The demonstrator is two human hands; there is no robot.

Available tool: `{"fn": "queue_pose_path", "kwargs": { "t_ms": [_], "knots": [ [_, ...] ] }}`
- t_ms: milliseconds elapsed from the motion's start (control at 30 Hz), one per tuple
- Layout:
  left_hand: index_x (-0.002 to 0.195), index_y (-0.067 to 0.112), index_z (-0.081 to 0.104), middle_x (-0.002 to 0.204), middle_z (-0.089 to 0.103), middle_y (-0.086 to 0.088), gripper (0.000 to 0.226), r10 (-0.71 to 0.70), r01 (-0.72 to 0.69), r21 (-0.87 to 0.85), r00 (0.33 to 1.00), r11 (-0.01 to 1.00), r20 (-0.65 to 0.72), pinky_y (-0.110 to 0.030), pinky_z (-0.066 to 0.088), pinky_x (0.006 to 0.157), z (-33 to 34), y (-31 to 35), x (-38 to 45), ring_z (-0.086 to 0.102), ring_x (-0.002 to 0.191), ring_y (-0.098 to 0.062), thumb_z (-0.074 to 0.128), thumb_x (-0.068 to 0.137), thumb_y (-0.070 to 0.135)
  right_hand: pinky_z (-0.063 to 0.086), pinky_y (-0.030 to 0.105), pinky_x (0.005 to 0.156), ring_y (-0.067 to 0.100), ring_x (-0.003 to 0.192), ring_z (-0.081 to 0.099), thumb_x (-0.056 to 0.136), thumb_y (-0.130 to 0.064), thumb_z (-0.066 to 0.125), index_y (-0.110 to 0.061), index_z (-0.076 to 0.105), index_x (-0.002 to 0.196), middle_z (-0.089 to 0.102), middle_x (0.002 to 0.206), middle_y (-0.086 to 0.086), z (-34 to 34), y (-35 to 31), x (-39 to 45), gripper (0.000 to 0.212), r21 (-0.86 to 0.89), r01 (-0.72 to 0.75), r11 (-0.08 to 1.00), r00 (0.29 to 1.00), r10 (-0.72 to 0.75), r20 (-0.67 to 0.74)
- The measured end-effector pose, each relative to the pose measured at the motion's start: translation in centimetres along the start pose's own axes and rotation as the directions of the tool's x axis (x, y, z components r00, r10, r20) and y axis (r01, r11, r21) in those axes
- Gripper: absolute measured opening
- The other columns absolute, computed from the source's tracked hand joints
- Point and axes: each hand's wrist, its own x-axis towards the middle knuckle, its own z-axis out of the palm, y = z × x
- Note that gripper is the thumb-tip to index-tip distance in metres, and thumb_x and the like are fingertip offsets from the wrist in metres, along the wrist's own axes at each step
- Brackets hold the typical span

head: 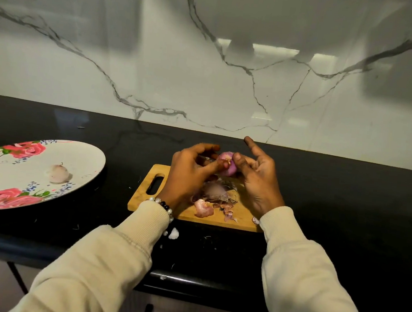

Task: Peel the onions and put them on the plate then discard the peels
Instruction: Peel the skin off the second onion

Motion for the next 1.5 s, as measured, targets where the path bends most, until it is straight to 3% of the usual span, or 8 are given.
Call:
{"fn": "queue_pose_path", "kwargs": {
  "t_ms": [200,400,567,800,933,1133,1333,1500],
  "knots": [
    [0.097,0.001,0.074,0.088,0.075,-0.014,0.012,-0.051,0.044,-0.120,0.997,0.992,-0.052,-0.053,0.059,0.075,-0.1,0.2,-0.2,0.073,0.082,-0.031,0.068,0.089,0.006,0.046,0.058,0.104,0.034,0.110,0.067,0.093,-0.006,0.061,-0.017,0.029,0.153,0.073,0.106,0.021,0.1,-0.1,-0.2,0.069,-0.073,-0.002,0.997,0.999,0.005,0.033],
    [0.091,-0.001,0.068,0.083,0.071,-0.022,0.016,-0.134,0.118,-0.133,0.984,0.984,-0.119,-0.053,0.060,0.070,-0.1,-0.1,0.2,0.070,0.079,-0.042,0.058,0.097,0.011,0.048,0.058,0.101,0.036,0.110,0.067,0.084,-0.011,0.065,-0.019,0.029,0.153,0.072,0.110,0.021,0.4,-0.5,-0.7,0.079,-0.004,-0.003,1.000,0.997,0.004,0.078],
    [0.095,0.005,0.068,0.084,0.073,-0.015,0.014,-0.171,0.150,-0.110,0.963,0.982,-0.208,-0.051,0.061,0.066,-0.3,-0.9,0.9,0.073,0.074,-0.030,0.057,0.098,0.013,0.061,0.039,0.079,0.025,0.102,0.071,0.085,-0.010,0.061,-0.022,0.026,0.154,0.076,0.102,0.010,0.5,-1.2,-1.1,0.078,0.073,-0.016,0.997,0.987,0.004,0.158],
    [0.094,0.010,0.070,0.081,0.072,-0.004,0.011,-0.086,0.101,0.045,0.963,0.994,-0.255,-0.041,0.062,0.068,-0.2,-1.1,1.0,0.071,0.071,-0.018,0.059,0.096,0.012,0.060,0.036,0.078,0.028,0.103,0.071,0.082,-0.008,0.060,-0.018,0.030,0.152,0.074,0.104,0.016,0.3,-1.3,-1.0,0.077,0.165,-0.031,0.986,0.983,0.000,0.186],
    [0.099,0.009,0.070,0.087,0.066,0.007,0.017,0.133,-0.029,0.400,0.963,0.916,-0.235,-0.008,0.047,0.066,-0.2,-0.5,0.4,0.061,0.075,-0.002,0.053,0.098,0.008,0.061,0.037,0.078,0.029,0.102,0.071,0.091,-0.001,0.054,-0.017,0.033,0.150,0.073,0.104,0.018,0.5,-1.2,-1.1,0.065,0.200,-0.037,0.979,0.983,0.000,0.184],
    [0.115,0.010,0.069,0.112,0.067,-0.006,0.025,0.248,-0.127,0.533,0.955,0.837,-0.162,-0.026,0.051,0.092,-1.1,-0.7,0.6,0.063,0.101,-0.015,0.055,0.096,0.004,0.062,0.039,0.075,0.025,0.100,0.070,0.098,0.001,0.045,-0.013,0.038,0.149,0.076,0.096,0.012,-0.6,-1.8,-0.4,0.053,0.314,0.025,0.949,0.999,-0.036,0.029],
    [0.104,0.016,0.075,0.103,0.067,-0.002,0.025,0.366,-0.320,0.400,0.930,0.859,-0.041,-0.036,0.053,0.083,-0.8,-0.7,0.7,0.062,0.096,-0.016,0.061,0.088,0.029,0.056,0.044,0.092,0.027,0.102,0.070,0.098,-0.003,0.052,-0.018,0.034,0.151,0.076,0.097,0.010,-0.3,-0.7,0.0,0.058,0.085,0.011,0.996,1.000,-0.009,-0.021],
    [0.103,0.010,0.076,0.093,0.069,-0.006,0.023,0.426,-0.412,0.434,0.902,0.801,0.070,-0.014,0.050,0.073,-0.5,-0.6,0.3,0.063,0.080,-0.009,0.076,0.081,0.016,0.048,0.056,0.102,0.035,0.105,0.068,0.097,-0.002,0.054,-0.019,0.031,0.152,0.075,0.101,0.014,0.0,-0.3,0.0,0.062,0.015,0.002,1.000,1.000,-0.001,-0.006]
  ]
}}
